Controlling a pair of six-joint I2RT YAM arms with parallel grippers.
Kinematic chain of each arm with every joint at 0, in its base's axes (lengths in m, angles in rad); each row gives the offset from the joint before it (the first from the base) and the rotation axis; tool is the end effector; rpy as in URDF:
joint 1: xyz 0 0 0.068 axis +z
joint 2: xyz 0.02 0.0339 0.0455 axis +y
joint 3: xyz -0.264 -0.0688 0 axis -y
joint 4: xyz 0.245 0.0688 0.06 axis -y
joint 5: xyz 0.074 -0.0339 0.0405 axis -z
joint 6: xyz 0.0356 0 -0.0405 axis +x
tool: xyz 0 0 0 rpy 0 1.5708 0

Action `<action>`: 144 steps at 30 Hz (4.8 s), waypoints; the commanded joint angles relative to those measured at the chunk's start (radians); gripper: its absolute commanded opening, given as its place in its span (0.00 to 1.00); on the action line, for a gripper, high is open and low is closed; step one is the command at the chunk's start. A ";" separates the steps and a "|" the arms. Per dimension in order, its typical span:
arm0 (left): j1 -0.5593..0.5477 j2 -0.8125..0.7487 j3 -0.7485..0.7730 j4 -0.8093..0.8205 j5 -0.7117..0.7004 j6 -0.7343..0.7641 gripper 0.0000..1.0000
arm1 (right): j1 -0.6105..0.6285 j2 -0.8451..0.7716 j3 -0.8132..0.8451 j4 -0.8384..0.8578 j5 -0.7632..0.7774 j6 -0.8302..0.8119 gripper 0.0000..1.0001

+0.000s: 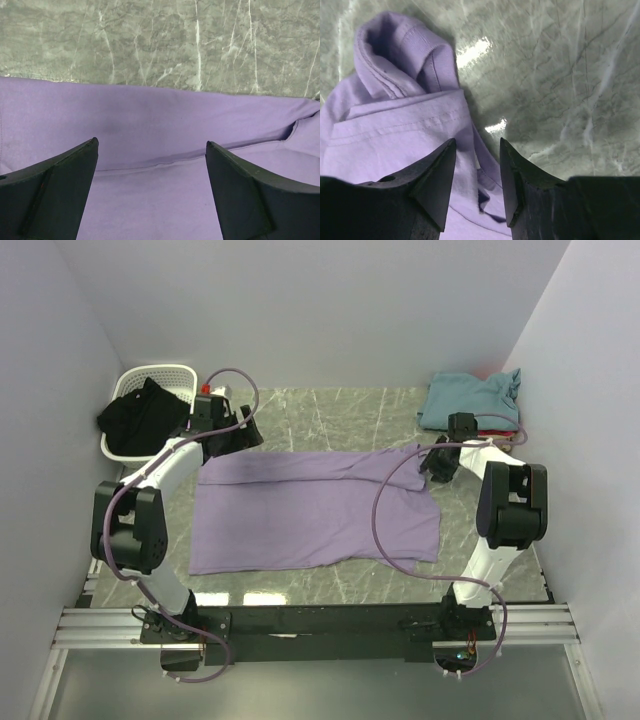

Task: Fold and stack the t-shirts
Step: Fold the tshirt

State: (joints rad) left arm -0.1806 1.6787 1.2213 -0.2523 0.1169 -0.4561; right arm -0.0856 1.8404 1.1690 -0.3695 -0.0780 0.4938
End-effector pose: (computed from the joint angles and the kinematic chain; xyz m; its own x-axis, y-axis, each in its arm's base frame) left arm 0.3708 -0.0719 0.2503 -0.6924 -0.3183 -0.6475 -0.0440 0.9144 -0.4023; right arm 0.3737 -0.0293 0.1681 -0.7352 0.5374 -0.4132 0.4480 0.8426 0.2988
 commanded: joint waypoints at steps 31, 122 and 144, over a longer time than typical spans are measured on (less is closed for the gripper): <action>-0.019 0.030 0.041 0.018 0.033 0.016 0.90 | -0.025 -0.288 -0.176 0.107 -0.318 -0.034 0.00; -0.079 0.081 0.037 0.030 0.104 0.016 0.86 | 0.334 -0.147 -0.103 0.041 -0.094 -0.044 0.45; -0.082 0.111 0.043 0.021 0.112 0.023 0.86 | 0.406 -0.332 -0.310 0.007 -0.201 0.002 0.45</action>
State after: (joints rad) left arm -0.2569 1.7996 1.2514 -0.2520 0.2058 -0.4469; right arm 0.2852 1.6356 0.9062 -0.3573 -0.2337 0.4644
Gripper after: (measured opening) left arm 0.856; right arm 0.448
